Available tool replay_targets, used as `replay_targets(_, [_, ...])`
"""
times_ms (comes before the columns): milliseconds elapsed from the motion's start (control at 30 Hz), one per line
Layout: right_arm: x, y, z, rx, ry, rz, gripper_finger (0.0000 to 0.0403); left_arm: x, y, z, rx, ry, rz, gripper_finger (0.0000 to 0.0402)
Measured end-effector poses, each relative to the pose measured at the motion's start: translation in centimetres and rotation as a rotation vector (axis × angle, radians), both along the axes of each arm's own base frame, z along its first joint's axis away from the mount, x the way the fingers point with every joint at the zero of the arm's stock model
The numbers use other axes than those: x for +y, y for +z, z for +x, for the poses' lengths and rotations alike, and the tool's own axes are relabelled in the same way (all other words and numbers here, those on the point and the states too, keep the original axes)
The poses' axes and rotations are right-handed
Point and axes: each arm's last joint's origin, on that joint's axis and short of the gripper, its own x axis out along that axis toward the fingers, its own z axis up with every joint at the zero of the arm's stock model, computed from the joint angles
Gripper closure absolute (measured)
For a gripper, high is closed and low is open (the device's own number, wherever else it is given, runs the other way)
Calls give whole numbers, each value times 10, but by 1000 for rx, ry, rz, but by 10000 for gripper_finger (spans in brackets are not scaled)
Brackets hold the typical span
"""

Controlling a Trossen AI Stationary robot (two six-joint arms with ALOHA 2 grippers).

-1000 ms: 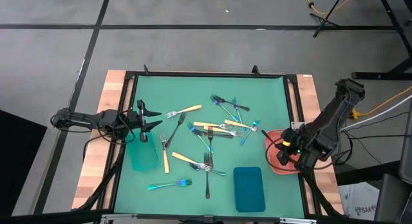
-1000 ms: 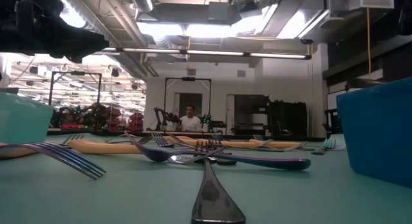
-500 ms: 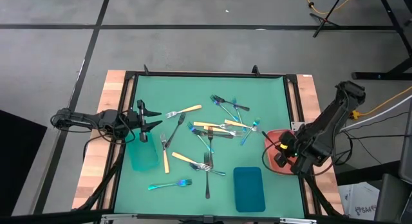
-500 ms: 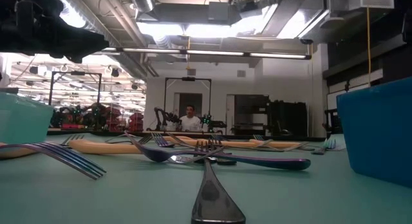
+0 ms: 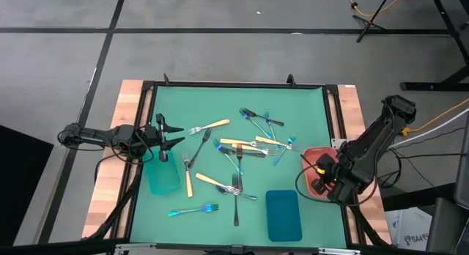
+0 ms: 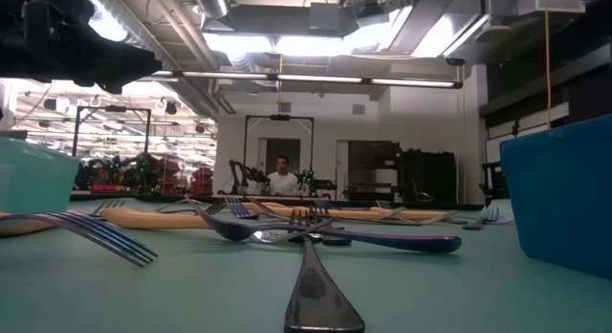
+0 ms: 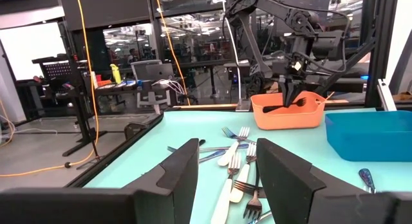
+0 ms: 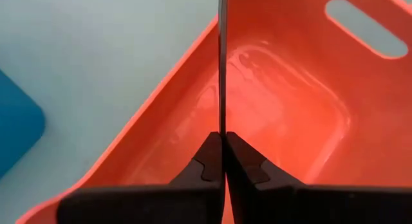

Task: Sort silverware by color (type)
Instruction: Put the black fork into the orange bin, then put the blue fork into the blue bin

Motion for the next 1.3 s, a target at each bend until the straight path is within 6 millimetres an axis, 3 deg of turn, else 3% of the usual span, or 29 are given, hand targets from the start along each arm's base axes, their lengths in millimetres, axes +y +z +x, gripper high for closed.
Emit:
replay_targets(500, [2,0,0,16,3,28,393,0,0,0,0,0,0,250])
replay_targets(933, [2,0,0,17,4,29,347,0,0,0,0,0,0,250])
replay_targets(1300, [2,0,0,18,5,28,349,0,0,0,0,0,0,250])
